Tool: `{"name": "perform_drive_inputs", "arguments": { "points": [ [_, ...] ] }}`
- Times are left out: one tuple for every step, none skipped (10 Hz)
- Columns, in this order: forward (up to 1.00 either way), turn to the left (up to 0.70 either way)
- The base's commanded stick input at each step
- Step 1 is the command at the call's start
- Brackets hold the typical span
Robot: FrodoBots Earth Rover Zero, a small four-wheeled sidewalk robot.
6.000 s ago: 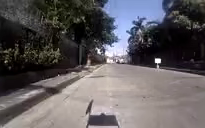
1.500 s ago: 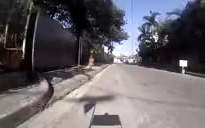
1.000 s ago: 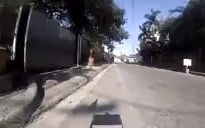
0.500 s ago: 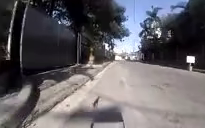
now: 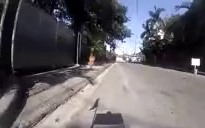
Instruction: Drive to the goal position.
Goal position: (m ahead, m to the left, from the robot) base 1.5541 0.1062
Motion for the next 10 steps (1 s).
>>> {"name": "perform_drive_inputs", "arguments": {
  "points": [
    [0.70, -0.18],
    [0.70, -0.29],
    [0.70, -0.35],
    [0.70, -0.34],
    [0.70, -0.33],
    [0.70, -0.29],
    [0.70, -0.15],
    [0.70, -0.03],
    [0.70, -0.03],
    [0.70, -0.03]
  ]
}}
